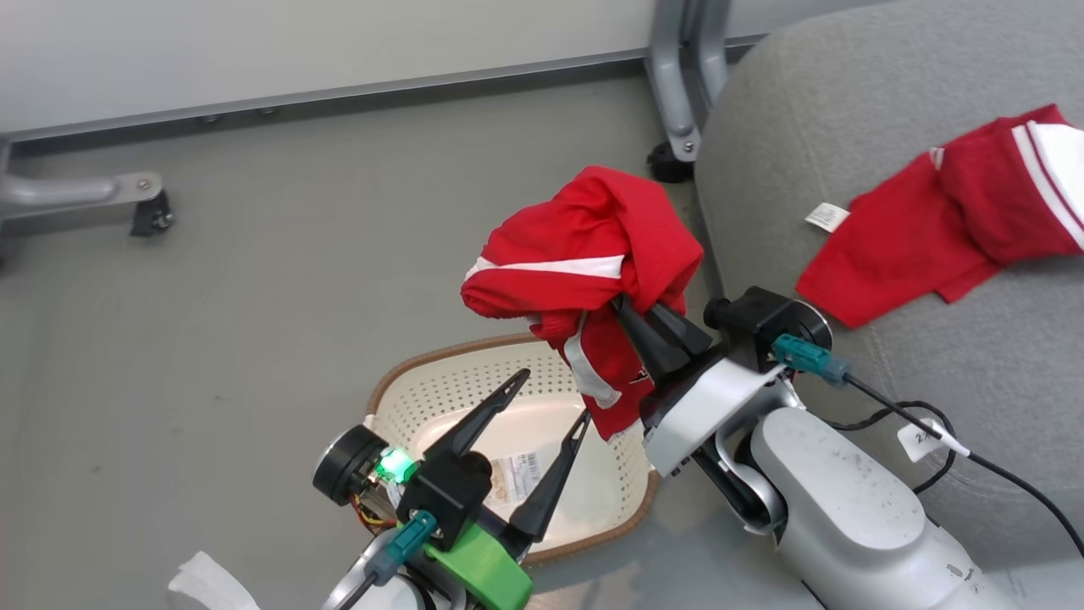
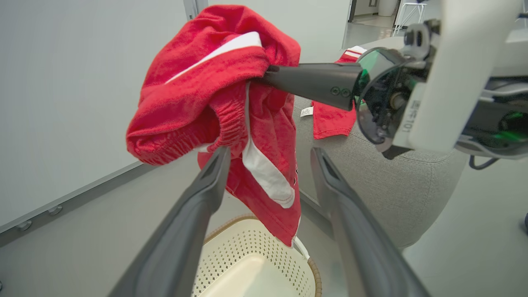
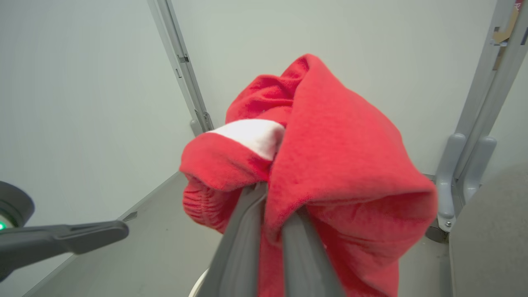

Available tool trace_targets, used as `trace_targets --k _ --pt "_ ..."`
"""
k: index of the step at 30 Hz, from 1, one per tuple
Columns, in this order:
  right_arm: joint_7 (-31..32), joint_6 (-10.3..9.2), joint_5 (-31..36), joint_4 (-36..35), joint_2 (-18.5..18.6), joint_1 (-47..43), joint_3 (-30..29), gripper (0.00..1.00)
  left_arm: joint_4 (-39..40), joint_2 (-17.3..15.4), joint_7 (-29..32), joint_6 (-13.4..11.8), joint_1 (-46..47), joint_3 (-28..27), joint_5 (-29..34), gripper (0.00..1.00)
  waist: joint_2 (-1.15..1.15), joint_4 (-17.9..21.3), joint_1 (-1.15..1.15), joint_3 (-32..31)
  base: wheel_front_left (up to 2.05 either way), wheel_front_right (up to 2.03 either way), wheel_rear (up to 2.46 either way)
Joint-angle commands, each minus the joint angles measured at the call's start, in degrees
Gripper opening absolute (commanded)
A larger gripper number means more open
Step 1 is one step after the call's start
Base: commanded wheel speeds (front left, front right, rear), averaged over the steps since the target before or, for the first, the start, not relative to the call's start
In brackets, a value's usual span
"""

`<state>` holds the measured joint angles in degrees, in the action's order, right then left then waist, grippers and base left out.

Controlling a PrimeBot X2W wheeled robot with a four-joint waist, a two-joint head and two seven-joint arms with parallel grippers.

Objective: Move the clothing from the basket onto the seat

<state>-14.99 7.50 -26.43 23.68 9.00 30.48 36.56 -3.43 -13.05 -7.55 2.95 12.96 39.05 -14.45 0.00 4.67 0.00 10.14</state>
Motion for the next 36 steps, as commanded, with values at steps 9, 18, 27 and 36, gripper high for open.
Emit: trace_targets --k 9,18,27,36 --pt "-0.2 -0.02 1.2 -1.7 -0.3 -2.0 -3.6 0.00 0.8 -1.5 1.1 -0.2 2.3 0.1 0.2 1.00 0.00 10.7 0.00 2.3 0.00 0.00 0.00" --pt "-0.2 -0.02 2.4 -3.1 -0.4 -3.4 -9.1 0.00 2.1 -2.3 2.3 0.0 3.6 0.5 0.3 1.00 0.00 18.1 0.00 4.8 0.00 0.00 0.00" --pt "-0.2 -0.02 4.6 -5.8 1.2 -0.2 -19.4 0.00 4.1 -3.1 3.7 0.5 6.0 0.9 1.1 1.00 0.00 20.5 0.00 8.9 0.00 0.00 0.00" --pt "-0.2 -0.02 7.4 -8.3 6.4 8.8 -34.7 0.00 7.1 -3.0 4.9 1.4 12.0 1.7 3.1 1.00 0.00 16.8 0.00 18.2 0.00 0.00 0.00"
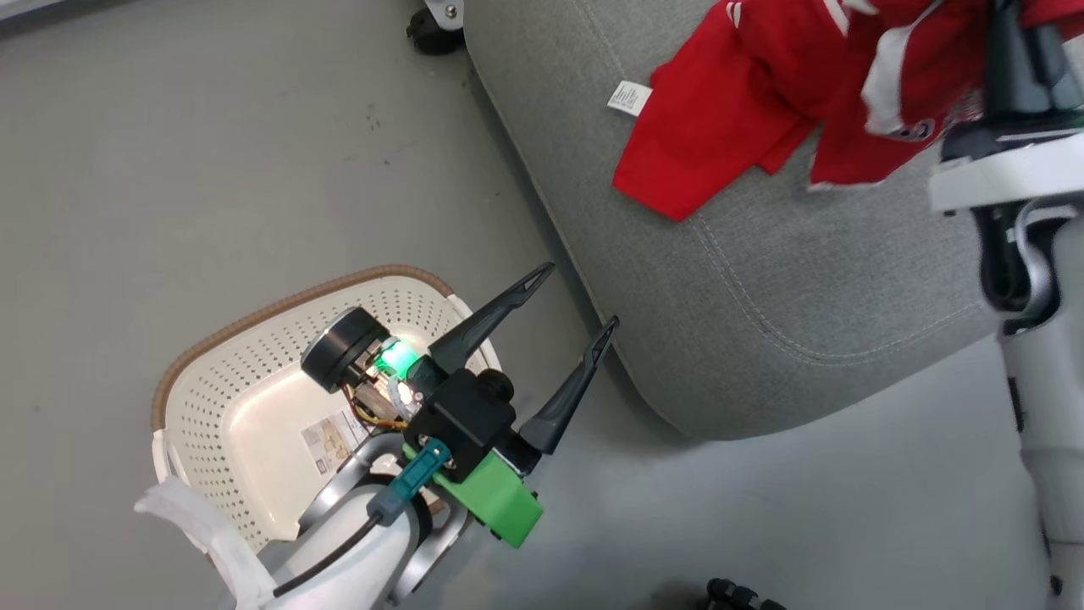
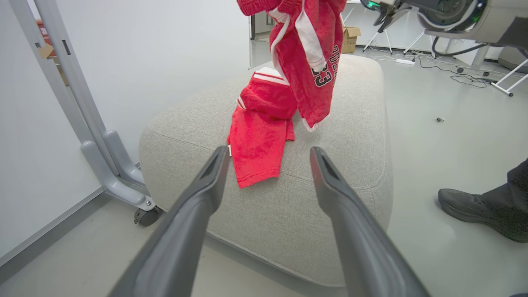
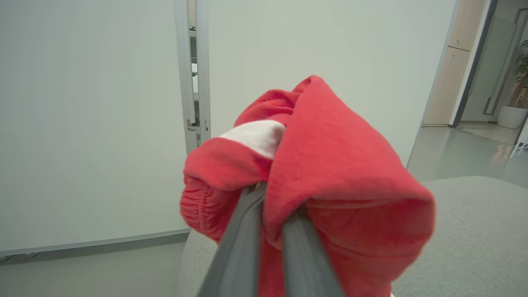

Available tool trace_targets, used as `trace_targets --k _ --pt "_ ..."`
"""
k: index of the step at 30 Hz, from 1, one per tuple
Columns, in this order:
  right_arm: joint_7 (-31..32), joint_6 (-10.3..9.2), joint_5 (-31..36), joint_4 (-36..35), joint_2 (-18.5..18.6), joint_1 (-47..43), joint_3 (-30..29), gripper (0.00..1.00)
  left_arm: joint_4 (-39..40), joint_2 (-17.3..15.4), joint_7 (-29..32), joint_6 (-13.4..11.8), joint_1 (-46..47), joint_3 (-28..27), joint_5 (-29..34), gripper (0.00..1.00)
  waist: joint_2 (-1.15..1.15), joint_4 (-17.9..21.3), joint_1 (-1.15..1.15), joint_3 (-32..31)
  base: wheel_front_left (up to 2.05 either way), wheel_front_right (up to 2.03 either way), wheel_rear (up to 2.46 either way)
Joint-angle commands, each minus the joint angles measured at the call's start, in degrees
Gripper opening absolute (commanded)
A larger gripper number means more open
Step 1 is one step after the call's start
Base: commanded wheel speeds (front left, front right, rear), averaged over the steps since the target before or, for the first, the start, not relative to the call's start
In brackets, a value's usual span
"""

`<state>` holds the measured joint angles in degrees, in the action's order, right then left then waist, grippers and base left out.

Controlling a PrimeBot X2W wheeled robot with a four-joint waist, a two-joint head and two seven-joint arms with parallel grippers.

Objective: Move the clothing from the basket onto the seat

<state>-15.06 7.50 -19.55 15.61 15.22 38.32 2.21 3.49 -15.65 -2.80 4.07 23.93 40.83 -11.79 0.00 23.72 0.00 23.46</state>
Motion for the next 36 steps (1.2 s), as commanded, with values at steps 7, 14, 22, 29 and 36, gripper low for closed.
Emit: trace_targets --k 7,14,22,29,36 --pt "-0.2 -0.02 1.8 2.2 4.6 8.3 -8.9 0.00 1.3 -0.7 0.7 1.3 6.0 1.0 1.9 1.00 0.00 -5.9 0.00 12.4 0.00 0.00 0.00" --pt "-0.2 -0.02 2.2 13.9 7.7 14.1 -11.2 0.00 1.3 -0.4 0.2 1.6 9.3 1.6 2.8 1.00 0.00 -9.4 0.00 18.1 0.00 0.00 0.00" --pt "-0.2 -0.03 1.8 22.3 6.0 14.0 -12.3 1.00 -0.2 0.3 -1.5 0.9 10.3 1.5 2.6 1.00 0.00 -10.7 0.00 19.2 0.00 0.00 0.00" --pt "-0.2 -0.02 3.0 18.5 3.5 8.4 -15.0 1.00 -2.2 1.0 -3.6 0.4 10.0 1.4 1.8 1.00 0.00 -10.7 0.00 16.4 0.00 0.00 0.00" --pt "-0.2 -0.02 5.9 9.8 -0.5 0.7 -17.0 1.00 -4.2 1.6 -6.2 -1.3 7.9 0.5 0.1 1.00 0.00 -11.0 0.00 11.7 0.00 0.00 0.00"
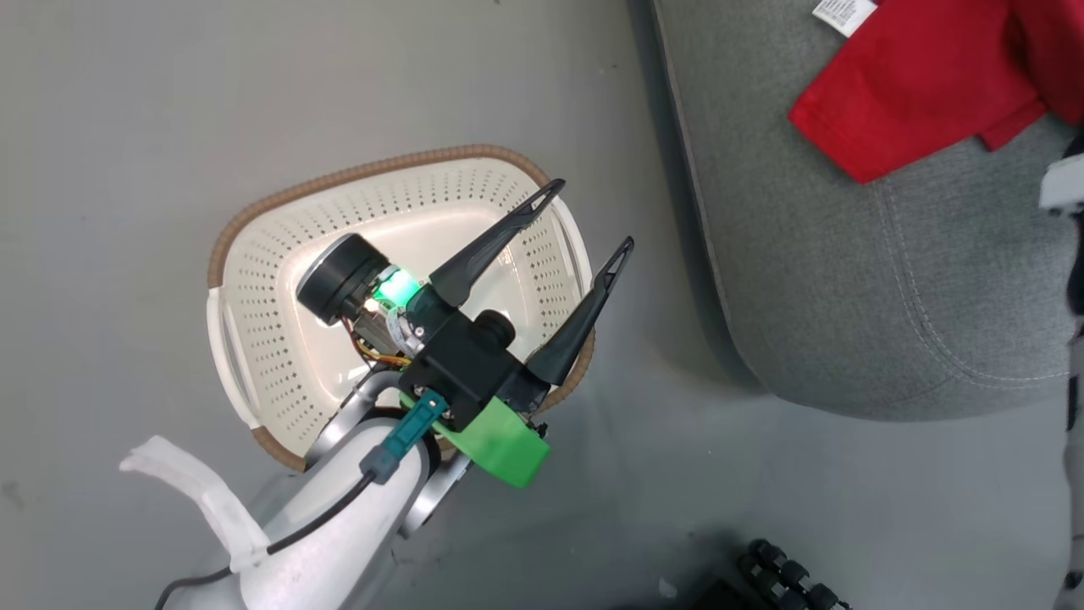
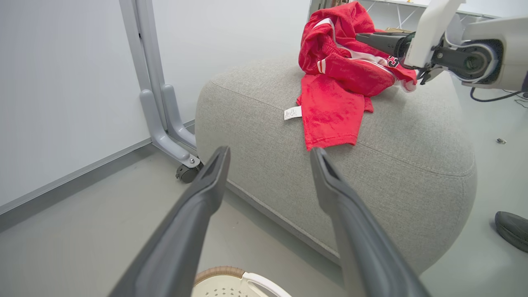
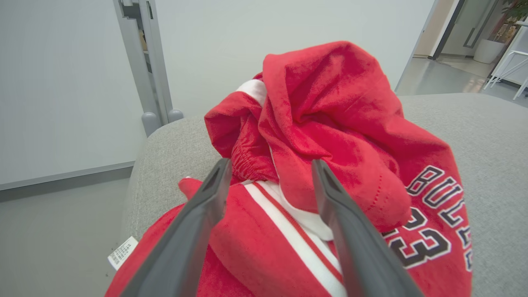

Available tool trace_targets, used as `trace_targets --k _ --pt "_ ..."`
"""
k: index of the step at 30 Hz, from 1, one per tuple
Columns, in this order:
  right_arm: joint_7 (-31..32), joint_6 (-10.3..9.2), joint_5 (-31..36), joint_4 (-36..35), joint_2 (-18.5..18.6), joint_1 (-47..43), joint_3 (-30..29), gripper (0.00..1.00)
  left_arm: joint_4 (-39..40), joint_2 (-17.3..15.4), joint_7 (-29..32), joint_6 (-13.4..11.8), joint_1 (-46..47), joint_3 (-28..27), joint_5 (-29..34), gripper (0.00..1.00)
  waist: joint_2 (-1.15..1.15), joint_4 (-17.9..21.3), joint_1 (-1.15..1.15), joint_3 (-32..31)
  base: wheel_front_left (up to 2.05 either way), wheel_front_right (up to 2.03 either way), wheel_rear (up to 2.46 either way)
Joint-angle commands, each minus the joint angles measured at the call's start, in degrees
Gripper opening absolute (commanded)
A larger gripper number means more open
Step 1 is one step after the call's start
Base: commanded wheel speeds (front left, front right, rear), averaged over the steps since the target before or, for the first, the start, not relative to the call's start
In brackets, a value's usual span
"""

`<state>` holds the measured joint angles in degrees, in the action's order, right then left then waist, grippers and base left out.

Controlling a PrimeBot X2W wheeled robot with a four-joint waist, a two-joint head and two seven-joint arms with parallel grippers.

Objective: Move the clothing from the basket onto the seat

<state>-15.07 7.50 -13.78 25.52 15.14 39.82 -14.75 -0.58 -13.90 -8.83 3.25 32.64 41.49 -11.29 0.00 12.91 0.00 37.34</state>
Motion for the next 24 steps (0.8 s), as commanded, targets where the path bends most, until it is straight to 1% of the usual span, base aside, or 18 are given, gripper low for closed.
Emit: trace_targets --k 1,6,10,13,18,20,24 --pt "-0.1 -0.02 0.5 -1.7 -1.1 -2.1 -0.2 1.00 -0.6 -0.1 -0.8 -0.8 -1.1 -0.4 -0.7 1.00 0.00 -0.4 0.00 -3.2 0.00 0.00 0.00" --pt "-0.1 -0.02 1.6 -8.0 -3.8 -8.2 1.3 1.00 -1.7 0.3 -2.9 -2.8 -2.9 -2.4 -2.1 1.00 0.00 -1.6 0.00 -7.0 0.00 0.00 0.00" --pt "-0.1 -0.02 2.5 -12.9 -6.0 -12.9 3.5 1.00 -2.6 0.2 -4.5 -5.4 -4.8 -5.1 -3.3 1.00 0.00 -2.8 0.00 -10.2 0.00 0.00 0.00" --pt "-0.1 -0.02 3.2 -15.9 -7.0 -16.2 5.6 1.00 -2.8 0.2 -5.5 -7.4 -6.2 -7.8 -4.7 1.00 0.00 -4.0 0.00 -12.4 0.00 0.00 0.00" --pt "-0.1 -0.02 3.6 -19.6 -8.3 -20.7 8.6 1.00 -2.5 0.0 -6.3 -10.0 -8.6 -13.0 -6.2 1.00 0.00 -6.5 0.00 -14.9 0.00 0.00 0.00" --pt "-0.1 -0.03 3.9 -21.1 -8.6 -22.4 9.6 1.00 -1.8 0.0 -6.4 -10.8 -9.4 -15.3 -6.6 1.00 0.00 -7.6 0.00 -15.7 0.00 0.00 0.00" --pt "-0.1 -0.03 4.7 -23.3 -9.2 -25.5 11.2 1.00 -0.1 0.5 -6.3 -11.3 -12.2 -20.0 -7.1 1.00 0.00 -9.9 0.00 -17.2 0.00 0.00 0.00"
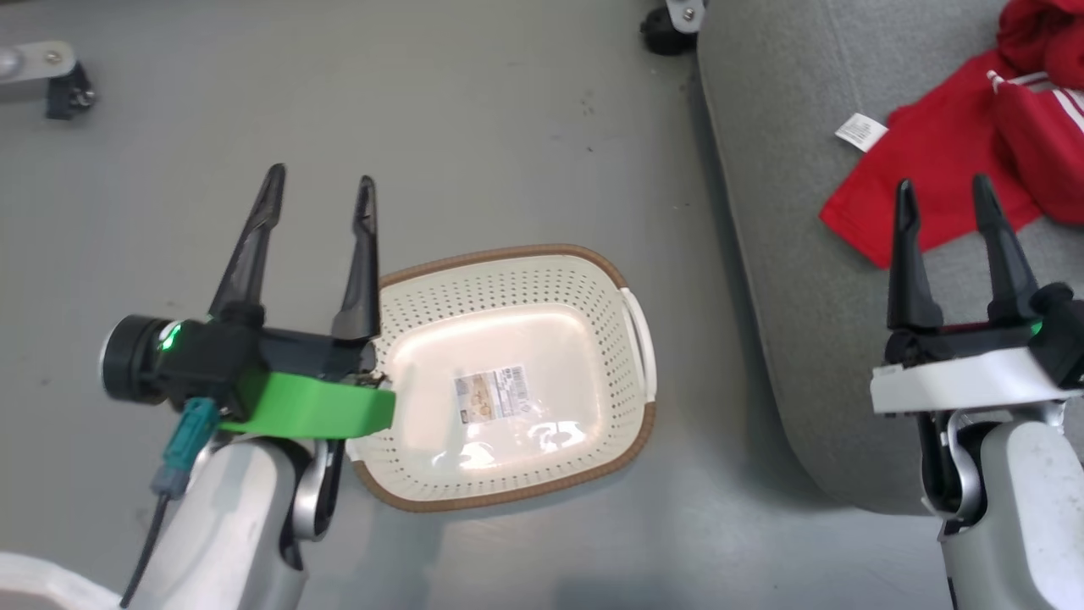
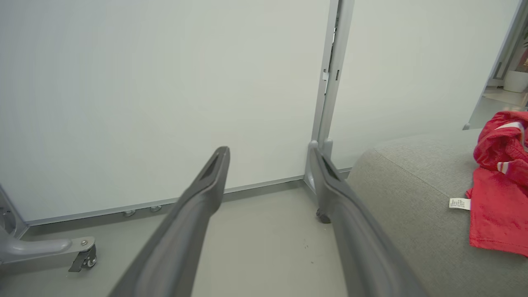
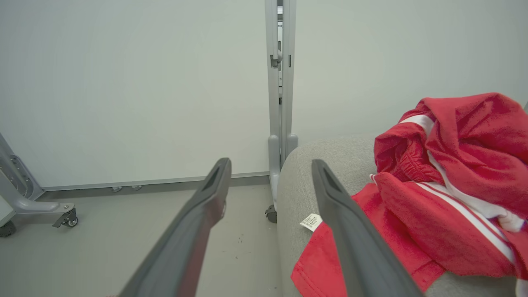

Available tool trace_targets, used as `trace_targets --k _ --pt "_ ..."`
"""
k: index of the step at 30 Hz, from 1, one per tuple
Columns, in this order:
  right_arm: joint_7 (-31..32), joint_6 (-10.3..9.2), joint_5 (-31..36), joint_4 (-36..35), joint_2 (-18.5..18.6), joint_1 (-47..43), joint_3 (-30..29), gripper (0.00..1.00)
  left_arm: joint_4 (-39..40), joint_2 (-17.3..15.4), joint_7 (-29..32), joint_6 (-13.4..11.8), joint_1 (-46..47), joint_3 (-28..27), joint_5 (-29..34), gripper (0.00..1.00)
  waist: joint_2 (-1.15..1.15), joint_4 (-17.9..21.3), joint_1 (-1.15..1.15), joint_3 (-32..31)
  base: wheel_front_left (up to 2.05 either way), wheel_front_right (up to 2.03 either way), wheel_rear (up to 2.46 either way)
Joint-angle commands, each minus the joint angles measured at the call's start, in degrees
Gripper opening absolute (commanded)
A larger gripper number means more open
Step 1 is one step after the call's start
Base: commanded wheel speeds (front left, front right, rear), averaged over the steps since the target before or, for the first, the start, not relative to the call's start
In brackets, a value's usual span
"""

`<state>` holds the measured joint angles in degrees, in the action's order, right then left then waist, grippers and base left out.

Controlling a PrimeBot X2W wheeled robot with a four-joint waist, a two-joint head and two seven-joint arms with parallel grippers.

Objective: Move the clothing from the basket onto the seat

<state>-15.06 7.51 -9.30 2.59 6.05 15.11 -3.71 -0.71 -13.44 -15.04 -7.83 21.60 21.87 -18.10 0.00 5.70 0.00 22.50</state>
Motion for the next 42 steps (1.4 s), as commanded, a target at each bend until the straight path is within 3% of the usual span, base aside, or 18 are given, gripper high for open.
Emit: trace_targets --k 1,8,16,42 --pt "0.1 -0.04 0.5 -0.8 -0.3 -1.4 0.5 1.00 0.2 0.1 -0.2 -0.3 -1.8 -1.5 -0.2 1.00 0.00 -3.1 0.00 -2.7 0.00 0.00 0.00" --pt "2.0 -0.04 1.6 -3.8 -0.9 -5.7 1.8 1.00 0.4 1.5 -0.2 0.3 -8.4 -8.4 0.5 1.00 0.00 -5.8 0.00 -6.2 0.00 0.00 0.00" --pt "3.9 -0.04 2.0 -5.9 -1.8 -10.3 2.3 1.00 -1.6 3.8 -0.2 2.0 -14.5 -11.3 2.7 1.00 0.00 -6.6 0.00 -10.1 0.00 0.00 0.00" --pt "7.2 -0.04 1.4 -6.7 -3.1 -17.8 3.0 1.00 -7.2 6.9 -0.2 7.2 -20.6 -13.7 7.0 1.00 0.00 -6.0 0.00 -16.0 0.00 0.00 0.00"
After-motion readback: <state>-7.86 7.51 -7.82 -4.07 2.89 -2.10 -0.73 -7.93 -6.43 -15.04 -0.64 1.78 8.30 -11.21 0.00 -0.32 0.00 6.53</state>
